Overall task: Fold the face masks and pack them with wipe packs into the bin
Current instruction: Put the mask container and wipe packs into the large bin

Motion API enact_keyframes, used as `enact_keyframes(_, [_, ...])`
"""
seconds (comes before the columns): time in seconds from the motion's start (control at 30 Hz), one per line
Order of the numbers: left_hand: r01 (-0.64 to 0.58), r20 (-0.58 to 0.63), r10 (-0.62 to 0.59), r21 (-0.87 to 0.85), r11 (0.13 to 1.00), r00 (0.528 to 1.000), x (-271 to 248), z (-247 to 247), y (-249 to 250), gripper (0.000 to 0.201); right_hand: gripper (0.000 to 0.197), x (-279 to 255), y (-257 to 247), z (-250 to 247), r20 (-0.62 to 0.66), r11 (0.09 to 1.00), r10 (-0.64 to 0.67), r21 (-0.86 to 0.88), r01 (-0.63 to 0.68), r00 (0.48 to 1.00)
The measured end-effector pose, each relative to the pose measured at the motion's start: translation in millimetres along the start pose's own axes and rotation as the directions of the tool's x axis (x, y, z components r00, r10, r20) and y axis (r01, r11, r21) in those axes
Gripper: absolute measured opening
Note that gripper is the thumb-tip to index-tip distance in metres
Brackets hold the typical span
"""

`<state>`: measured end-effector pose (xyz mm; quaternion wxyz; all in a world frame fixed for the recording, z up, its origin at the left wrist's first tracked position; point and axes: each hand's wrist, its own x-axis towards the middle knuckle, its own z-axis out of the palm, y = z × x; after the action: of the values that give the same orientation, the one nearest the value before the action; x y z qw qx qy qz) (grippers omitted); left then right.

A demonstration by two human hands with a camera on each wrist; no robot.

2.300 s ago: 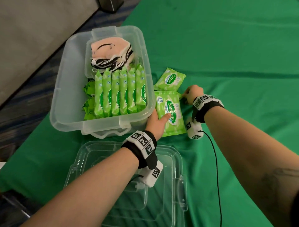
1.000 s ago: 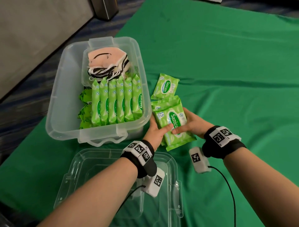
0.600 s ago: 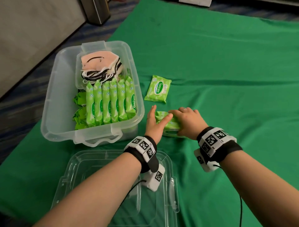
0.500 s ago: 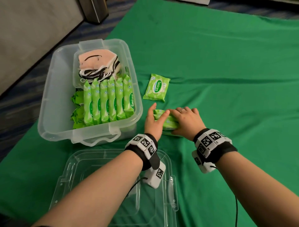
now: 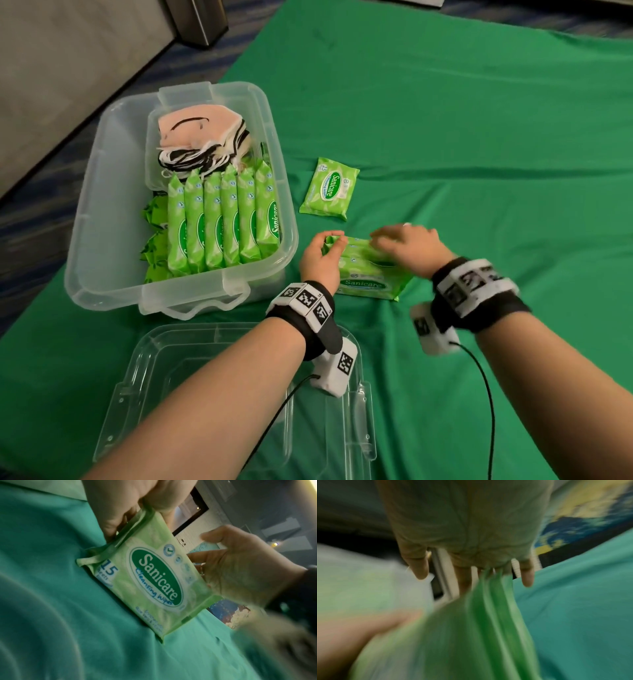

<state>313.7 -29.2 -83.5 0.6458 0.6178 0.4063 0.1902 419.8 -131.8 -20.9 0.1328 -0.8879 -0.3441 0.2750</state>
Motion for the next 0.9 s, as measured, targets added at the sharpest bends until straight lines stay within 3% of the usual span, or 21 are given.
enact_keyframes(0.03, [0.011, 0.011, -0.010, -0.021, 1.000, 1.000, 0.8, -0.8, 0.1, 0.012, 0.061, 9.1, -2.8, -16.5, -0.007, 0.980, 0.012, 0.197, -0.011, 1.000])
enact_keyframes(0.07, [0.015, 0.020, -0.015, -0.029, 0.999, 1.000, 2.2, -0.8, -1.5, 0.012, 0.055, 21.1, -5.0, -30.9, -0.065, 0.958, 0.015, 0.286, 0.004, 0.998])
enact_keyframes(0.1, [0.017, 0.025, -0.016, -0.036, 0.999, 1.000, 3.1, -1.3, -2.2, 0.012, 0.045, 34.7, -8.4, -42.4, -0.124, 0.965, 0.004, 0.262, 0.028, 0.992])
enact_keyframes(0.17, [0.012, 0.036, -0.011, -0.044, 0.999, 0.999, 4.8, -2.4, -3.4, 0.015, 0.034, 68.1, -15.1, -52.2, -0.156, 0.998, -0.052, 0.027, 0.056, 0.986])
enact_keyframes(0.23, [0.008, 0.045, -0.006, -0.030, 1.000, 0.999, 7.0, -3.5, -3.5, 0.015, 0.040, 98.4, -24.7, -49.8, -0.044, 0.979, -0.088, -0.188, 0.078, 0.995])
enact_keyframes(0.3, [-0.005, 0.061, 0.006, -0.023, 1.000, 0.998, 9.7, -4.5, -4.2, 0.015, 0.050, 122.2, -31.9, -44.8, 0.054, 0.952, -0.071, -0.295, 0.084, 0.996])
enact_keyframes(0.43, [-0.053, 0.104, 0.050, 0.017, 0.998, 0.993, 12.1, -8.1, -9.0, 0.010, 0.068, 149.0, -40.7, -41.3, 0.074, 0.974, -0.018, -0.222, 0.034, 0.997])
enact_keyframes(0.53, [-0.066, 0.130, 0.063, 0.025, 0.997, 0.989, 11.5, -9.7, -10.0, 0.017, 0.082, 164.0, -48.1, -29.6, 0.188, 0.925, 0.001, -0.373, 0.070, 0.982])
enact_keyframes(0.63, [-0.059, 0.131, 0.058, 0.005, 0.998, 0.990, 12.6, -9.4, -11.8, 0.017, 0.075, 175.7, -62.0, -20.0, 0.251, 0.836, 0.017, -0.534, 0.124, 0.968])
enact_keyframes(0.9, [-0.049, 0.192, 0.054, -0.033, 0.998, 0.980, 11.7, -11.6, -14.0, 0.019, 0.057, 198.7, -72.7, 5.6, 0.317, 0.734, 0.013, -0.647, 0.206, 0.948])
